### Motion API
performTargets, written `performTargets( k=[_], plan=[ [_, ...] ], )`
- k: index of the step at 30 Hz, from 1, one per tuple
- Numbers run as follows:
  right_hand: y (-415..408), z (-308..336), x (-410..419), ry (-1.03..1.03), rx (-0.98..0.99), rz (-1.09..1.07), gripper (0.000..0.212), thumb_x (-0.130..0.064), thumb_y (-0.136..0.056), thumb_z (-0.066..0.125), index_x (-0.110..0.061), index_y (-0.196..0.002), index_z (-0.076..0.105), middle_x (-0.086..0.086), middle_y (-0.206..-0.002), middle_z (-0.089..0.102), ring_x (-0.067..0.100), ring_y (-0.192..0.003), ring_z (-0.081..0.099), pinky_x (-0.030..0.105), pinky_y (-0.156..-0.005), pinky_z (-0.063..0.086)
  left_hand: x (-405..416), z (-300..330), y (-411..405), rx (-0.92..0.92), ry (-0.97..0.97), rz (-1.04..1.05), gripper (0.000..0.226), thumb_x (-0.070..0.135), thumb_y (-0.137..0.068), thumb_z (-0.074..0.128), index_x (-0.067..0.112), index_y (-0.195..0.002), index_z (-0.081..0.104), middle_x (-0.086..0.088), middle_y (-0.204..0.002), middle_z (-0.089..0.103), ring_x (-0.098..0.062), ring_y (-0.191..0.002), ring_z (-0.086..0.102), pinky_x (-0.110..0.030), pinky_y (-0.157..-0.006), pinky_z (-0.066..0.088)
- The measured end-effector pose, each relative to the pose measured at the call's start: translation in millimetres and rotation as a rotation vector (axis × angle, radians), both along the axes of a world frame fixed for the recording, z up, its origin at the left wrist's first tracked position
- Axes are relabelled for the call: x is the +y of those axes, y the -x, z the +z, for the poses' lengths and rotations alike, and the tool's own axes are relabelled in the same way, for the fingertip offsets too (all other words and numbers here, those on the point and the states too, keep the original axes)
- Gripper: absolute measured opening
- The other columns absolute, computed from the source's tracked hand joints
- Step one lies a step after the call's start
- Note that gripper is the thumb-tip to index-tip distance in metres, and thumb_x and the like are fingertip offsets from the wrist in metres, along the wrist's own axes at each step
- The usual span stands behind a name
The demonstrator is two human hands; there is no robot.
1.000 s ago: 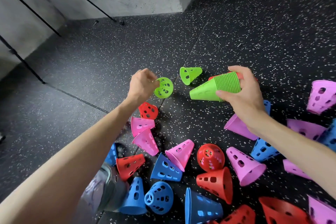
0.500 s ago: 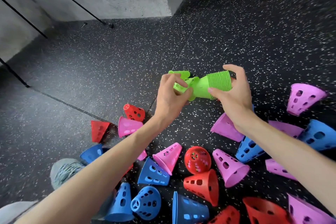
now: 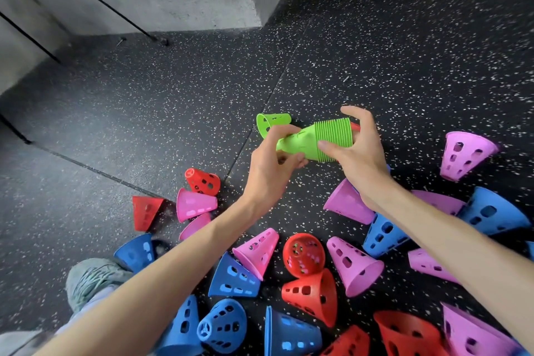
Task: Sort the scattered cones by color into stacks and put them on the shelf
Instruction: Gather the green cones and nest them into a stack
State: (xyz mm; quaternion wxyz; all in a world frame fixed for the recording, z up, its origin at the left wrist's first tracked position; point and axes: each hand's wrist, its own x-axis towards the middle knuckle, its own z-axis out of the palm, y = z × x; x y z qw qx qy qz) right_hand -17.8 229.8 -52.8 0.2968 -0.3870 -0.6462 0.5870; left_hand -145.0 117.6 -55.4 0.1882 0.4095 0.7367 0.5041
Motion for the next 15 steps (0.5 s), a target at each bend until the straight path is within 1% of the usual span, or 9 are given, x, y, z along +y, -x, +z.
performTargets(
  k=[2,4,5,7,9,10,12,14,15],
  plan=[
    [-0.1,0.2,1.3,0.006,-0.008,0.022,0.074,-0.017,-0.082,0.082,-0.039,-0.140,0.043,-0.004,-0.142,0.052,0.014,-0.129,0.049,0.037,-0.108,0.041,0.2,-3.7,-1.0,-0.018,-0.004,0.012,0.047,-0.007,-0.091,0.068,0.023,-0.124,0.054,0.022,-0.109,0.065,-0.017,-0.079,0.076,-0.033,-0.078,0.062],
    [-1.4,1.2,1.5,0.000,-0.020,0.041,0.075,-0.016,-0.083,0.082,-0.036,-0.142,0.042,-0.005,-0.148,0.046,0.009,-0.132,0.042,0.026,-0.104,0.033,0.0,-6.2,-2.7,-0.014,-0.004,0.016,0.047,-0.007,-0.090,0.069,0.019,-0.126,0.053,0.032,-0.104,0.064,-0.014,-0.076,0.075,-0.029,-0.075,0.060],
    [-2.1,0.8,1.6,-0.011,-0.022,0.042,0.075,-0.015,-0.083,0.083,-0.034,-0.143,0.042,-0.006,-0.149,0.045,0.008,-0.134,0.039,0.025,-0.103,0.030,-0.1,-6.2,-4.0,-0.006,-0.011,0.020,0.046,-0.006,-0.090,0.070,0.017,-0.126,0.054,0.032,-0.104,0.064,-0.013,-0.075,0.075,-0.028,-0.073,0.060],
    [-3.0,0.5,0.4,-0.029,-0.026,0.032,0.075,-0.015,-0.083,0.083,-0.032,-0.143,0.042,-0.008,-0.147,0.045,0.009,-0.137,0.038,0.026,-0.106,0.030,0.1,-2.9,-5.6,-0.025,-0.042,0.034,0.042,-0.002,-0.092,0.070,0.017,-0.126,0.054,0.022,-0.113,0.065,-0.019,-0.074,0.075,-0.031,-0.071,0.061],
    [-3.5,0.8,-1.2,-0.051,-0.026,0.011,0.075,-0.014,-0.082,0.083,-0.031,-0.143,0.042,-0.012,-0.141,0.046,0.010,-0.135,0.041,0.030,-0.110,0.033,3.3,-0.7,-1.8,-0.066,-0.079,0.095,0.031,0.007,-0.097,0.067,0.019,-0.123,0.055,0.008,-0.123,0.065,-0.028,-0.070,0.074,-0.035,-0.063,0.060],
    [-3.8,1.1,-1.8,-0.054,-0.030,0.002,0.075,-0.013,-0.082,0.082,-0.031,-0.142,0.042,-0.015,-0.138,0.045,0.007,-0.131,0.044,0.032,-0.110,0.034,6.1,-0.7,3.0,-0.049,-0.096,0.149,0.024,0.013,-0.099,0.065,0.021,-0.120,0.056,0.005,-0.121,0.066,-0.030,-0.069,0.072,-0.036,-0.060,0.058],
    [-4.3,2.9,-3.1,-0.047,-0.039,-0.007,0.073,-0.012,-0.084,0.081,-0.030,-0.143,0.041,-0.017,-0.133,0.044,-0.014,-0.107,0.052,0.029,-0.102,0.035,13.3,-3.2,18.9,0.077,-0.067,0.255,0.016,0.021,-0.101,0.062,0.025,-0.116,0.060,0.005,-0.114,0.065,-0.025,-0.080,0.069,-0.036,-0.069,0.054],
    [-4.0,2.5,-3.4,-0.033,-0.044,-0.013,0.072,-0.009,-0.085,0.079,-0.026,-0.144,0.041,-0.016,-0.132,0.043,-0.032,-0.084,0.048,0.021,-0.091,0.034,19.8,-8.6,37.0,0.126,0.024,0.292,0.016,0.025,-0.100,0.062,0.026,-0.116,0.064,0.003,-0.114,0.057,-0.023,-0.102,0.060,-0.031,-0.086,0.050],
    [-3.4,1.8,-3.0,-0.030,-0.051,-0.017,0.072,-0.009,-0.086,0.078,-0.026,-0.144,0.040,-0.016,-0.131,0.042,-0.035,-0.080,0.046,0.020,-0.088,0.033,22.6,-11.1,44.8,0.113,0.085,0.301,0.018,0.030,-0.099,0.061,0.030,-0.116,0.066,0.001,-0.114,0.054,-0.026,-0.108,0.057,-0.033,-0.094,0.049]
  ],
)
